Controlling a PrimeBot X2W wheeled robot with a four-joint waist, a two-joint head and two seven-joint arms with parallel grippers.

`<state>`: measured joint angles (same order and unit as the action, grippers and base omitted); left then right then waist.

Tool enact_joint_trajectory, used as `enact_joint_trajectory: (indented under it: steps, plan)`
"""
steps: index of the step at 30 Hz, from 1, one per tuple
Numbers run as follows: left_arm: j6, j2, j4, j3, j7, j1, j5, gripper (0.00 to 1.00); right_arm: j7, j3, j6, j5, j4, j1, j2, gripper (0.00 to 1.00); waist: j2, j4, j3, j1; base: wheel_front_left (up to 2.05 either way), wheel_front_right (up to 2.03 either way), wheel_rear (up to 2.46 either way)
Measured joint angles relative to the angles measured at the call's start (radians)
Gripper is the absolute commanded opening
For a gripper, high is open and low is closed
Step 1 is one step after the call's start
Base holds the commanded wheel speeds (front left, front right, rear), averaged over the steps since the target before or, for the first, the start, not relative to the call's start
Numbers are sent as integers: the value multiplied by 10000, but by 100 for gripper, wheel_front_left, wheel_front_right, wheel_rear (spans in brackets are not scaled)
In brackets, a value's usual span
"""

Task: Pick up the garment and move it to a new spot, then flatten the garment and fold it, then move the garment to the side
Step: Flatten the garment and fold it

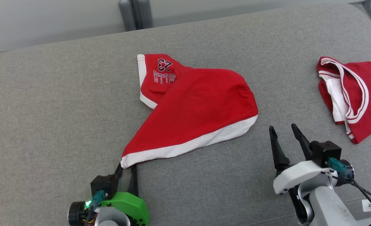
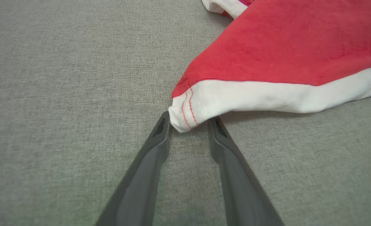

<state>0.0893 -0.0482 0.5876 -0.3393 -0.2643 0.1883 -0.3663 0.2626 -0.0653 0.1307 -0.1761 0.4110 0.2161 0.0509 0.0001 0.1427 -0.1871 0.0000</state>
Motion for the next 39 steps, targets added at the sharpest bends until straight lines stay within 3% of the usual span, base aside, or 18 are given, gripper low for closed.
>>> enact_joint_trajectory:
  steps: [2,3,4,14,23,26,27,39]
  plan:
    - [2,0,2,-4,0,17,109,34,0,69,0,59,40,56,-2,100,0,-59,-33,0,0,0,0]
    - [2,0,-13,10,0,22,153,4,0,96,0,102,54,89,-2,100,0,-88,-47,0,0,0,0]
    - [0,0,-38,33,0,35,167,0,0,134,0,128,81,157,-2,100,0,-130,-71,0,0,0,0]
    - [134,0,-485,420,2,76,713,0,0,-13,0,255,1093,735,2,100,0,-579,-285,0,0,0,0]
    - [75,0,-518,520,2,77,811,0,0,-1035,0,-236,2034,1258,54,100,0,-948,-528,0,0,0,0]
    - [63,0,-523,527,2,109,861,0,0,-1110,0,-399,2046,1421,119,38,-1,-1002,-605,0,0,0,0]
    - [61,0,-531,539,2,155,888,0,0,-1179,0,-424,1988,1453,174,0,0,-1037,-641,0,0,0,0]
    - [-104,4,-1524,1197,4,98,1337,0,0,-1183,0,-882,625,889,374,0,0,-1058,88,0,0,0,0]
